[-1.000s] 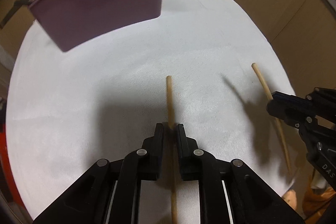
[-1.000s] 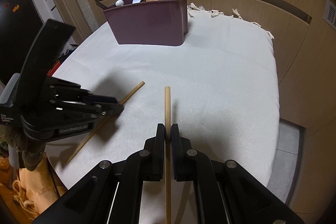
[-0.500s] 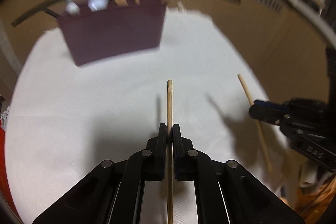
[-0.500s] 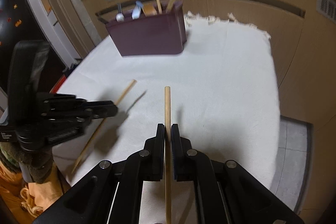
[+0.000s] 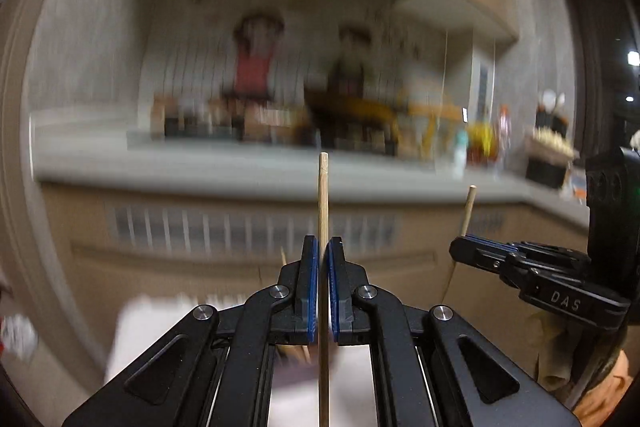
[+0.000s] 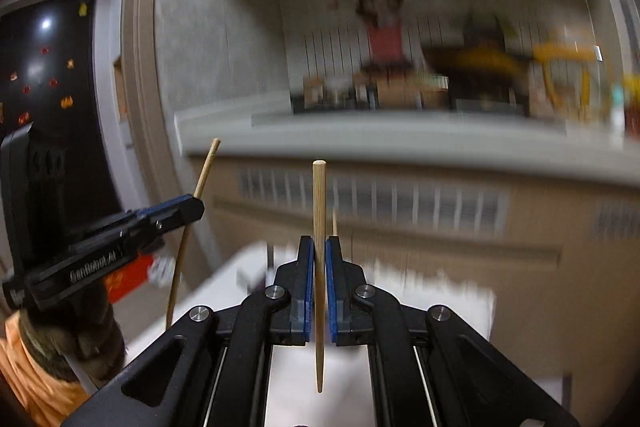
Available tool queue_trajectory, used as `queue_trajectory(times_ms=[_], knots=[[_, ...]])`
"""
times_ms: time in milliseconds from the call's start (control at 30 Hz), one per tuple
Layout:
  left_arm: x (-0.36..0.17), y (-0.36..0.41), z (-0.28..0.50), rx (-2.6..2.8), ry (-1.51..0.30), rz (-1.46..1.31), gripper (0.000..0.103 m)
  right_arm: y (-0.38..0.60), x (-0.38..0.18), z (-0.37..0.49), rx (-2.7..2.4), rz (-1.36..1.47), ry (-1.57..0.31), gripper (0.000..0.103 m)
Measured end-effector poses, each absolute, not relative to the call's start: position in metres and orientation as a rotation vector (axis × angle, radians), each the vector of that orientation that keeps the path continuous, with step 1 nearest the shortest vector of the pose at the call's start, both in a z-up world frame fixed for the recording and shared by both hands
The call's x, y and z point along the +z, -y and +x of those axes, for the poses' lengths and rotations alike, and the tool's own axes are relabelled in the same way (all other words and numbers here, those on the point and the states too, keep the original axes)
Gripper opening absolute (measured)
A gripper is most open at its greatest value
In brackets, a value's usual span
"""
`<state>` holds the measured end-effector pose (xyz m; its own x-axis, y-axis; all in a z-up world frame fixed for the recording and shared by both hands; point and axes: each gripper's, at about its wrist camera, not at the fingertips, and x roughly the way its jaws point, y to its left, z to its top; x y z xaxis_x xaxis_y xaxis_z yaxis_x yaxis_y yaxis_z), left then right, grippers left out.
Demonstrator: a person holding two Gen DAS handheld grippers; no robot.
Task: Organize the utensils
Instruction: 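Lift both chopsticks upright above the purple holder with both tools, then open both tools to drop the chopsticks into the holder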
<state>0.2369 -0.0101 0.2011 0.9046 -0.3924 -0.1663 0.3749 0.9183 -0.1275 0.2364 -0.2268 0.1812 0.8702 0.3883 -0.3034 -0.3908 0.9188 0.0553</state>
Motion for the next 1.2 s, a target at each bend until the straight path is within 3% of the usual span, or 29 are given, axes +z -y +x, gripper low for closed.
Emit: queue_trajectory(times_ms=[167, 333, 767, 1067, 1200], knots=[[0.239, -0.014, 0.276, -0.398, -0.015, -0.142, 0.005, 0.205, 0.236, 0.289, 0.358, -0.006, -0.240, 0.006], [0.207, -0.016, 0.320, -0.338, 0.058, -0.113, 0.005, 0.197, 0.231, 0.331, 0.306, -0.011, -0.251, 0.006], [0.048, -0.022, 0.405, -0.291, -0.217, -0.246, 0.005, 0.163, 0.097, 0.383, 0.268, -0.076, -0.505, 0.006], [-0.005, -0.008, 0.393, -0.309, -0.460, -0.241, 0.005, 0.161, 0.040, 0.384, 0.288, -0.070, -0.664, 0.006], [-0.006, -0.007, 0.384, -0.289, -0.547, -0.248, 0.010, 0.159, 0.033, 0.376, 0.288, -0.078, -0.683, 0.009]])
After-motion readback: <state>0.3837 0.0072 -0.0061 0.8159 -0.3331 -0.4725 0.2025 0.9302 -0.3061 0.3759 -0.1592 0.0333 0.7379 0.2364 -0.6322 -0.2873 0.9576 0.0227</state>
